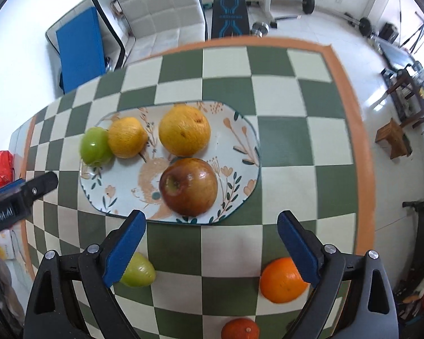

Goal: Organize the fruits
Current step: 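Lift both open grippers away from the plate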

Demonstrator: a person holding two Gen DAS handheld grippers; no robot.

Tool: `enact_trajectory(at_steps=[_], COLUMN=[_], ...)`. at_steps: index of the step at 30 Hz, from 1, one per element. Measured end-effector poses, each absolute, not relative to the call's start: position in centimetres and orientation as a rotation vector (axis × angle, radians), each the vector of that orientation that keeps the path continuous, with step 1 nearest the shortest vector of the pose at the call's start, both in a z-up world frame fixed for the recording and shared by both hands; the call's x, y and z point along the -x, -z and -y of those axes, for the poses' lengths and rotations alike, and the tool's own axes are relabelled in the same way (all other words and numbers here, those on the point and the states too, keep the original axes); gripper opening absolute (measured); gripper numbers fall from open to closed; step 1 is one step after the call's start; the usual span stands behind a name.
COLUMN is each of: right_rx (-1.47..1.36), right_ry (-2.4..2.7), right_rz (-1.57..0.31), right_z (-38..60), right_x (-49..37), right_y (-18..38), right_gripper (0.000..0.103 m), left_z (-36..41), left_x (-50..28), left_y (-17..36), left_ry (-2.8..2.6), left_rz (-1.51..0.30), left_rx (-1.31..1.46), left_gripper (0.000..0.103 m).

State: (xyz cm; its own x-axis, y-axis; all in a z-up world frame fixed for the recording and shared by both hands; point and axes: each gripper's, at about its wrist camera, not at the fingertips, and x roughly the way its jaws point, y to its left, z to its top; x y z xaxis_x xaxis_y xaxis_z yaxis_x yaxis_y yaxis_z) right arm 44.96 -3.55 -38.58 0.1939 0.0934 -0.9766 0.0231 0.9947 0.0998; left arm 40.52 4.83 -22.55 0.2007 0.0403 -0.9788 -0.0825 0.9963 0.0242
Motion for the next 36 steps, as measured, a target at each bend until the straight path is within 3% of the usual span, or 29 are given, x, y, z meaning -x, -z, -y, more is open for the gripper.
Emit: enact_trajectory(at_steps=[27, 33, 36], right_rx=[-0.129, -0.231, -0.322], right_ry=[-0.060, -0.132, -0.181], right_rz=[-1.086, -1.139, -1.246], right_z=[2.3, 2.8, 2.7], right_x=[-32.4, -32.5, -33.6], right_y=[22.2, 24.3, 28.8], right_gripper=[0.096, 0.096, 0.096], left_z=[-4.4, -4.3, -5.0], left_x=[-27.7, -27.9, -29.0], left_y=[7.8, 9.0, 12.3], left_ry=[-0.002, -0.036, -0.102], left_rz=[-1.073, -1.092, -1.168], left_rx=[0.008, -0.006, -0.042], left_gripper=[0.089, 0.089, 0.102])
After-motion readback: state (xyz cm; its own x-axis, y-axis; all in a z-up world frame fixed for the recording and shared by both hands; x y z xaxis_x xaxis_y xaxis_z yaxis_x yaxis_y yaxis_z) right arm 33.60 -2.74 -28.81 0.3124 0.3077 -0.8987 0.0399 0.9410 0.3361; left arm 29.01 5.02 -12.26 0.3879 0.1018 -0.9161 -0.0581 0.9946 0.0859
